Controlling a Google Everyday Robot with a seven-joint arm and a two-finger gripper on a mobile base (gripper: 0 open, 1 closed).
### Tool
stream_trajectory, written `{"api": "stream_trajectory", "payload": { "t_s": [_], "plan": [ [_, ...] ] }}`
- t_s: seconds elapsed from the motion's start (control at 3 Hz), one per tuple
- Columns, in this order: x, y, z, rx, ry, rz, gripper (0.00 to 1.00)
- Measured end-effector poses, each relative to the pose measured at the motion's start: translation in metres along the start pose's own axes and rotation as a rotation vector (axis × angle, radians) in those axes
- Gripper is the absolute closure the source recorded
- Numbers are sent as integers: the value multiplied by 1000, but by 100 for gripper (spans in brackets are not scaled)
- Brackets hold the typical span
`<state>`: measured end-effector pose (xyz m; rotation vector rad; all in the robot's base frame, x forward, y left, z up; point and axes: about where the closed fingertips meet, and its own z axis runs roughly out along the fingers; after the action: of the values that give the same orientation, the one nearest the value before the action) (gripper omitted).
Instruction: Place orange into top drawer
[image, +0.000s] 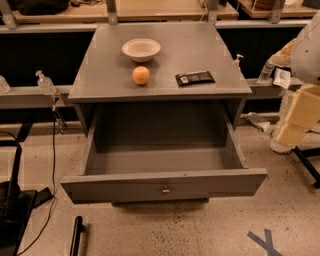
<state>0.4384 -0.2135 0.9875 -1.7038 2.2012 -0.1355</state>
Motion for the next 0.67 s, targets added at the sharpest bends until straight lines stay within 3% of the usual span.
{"api": "stream_trajectory", "payload": {
  "t_s": [0.33, 0.67],
  "plan": [
    [0, 0, 0, 0, 0, 0, 0],
    [-12, -18, 17, 23, -44, 1, 0]
  ]
}}
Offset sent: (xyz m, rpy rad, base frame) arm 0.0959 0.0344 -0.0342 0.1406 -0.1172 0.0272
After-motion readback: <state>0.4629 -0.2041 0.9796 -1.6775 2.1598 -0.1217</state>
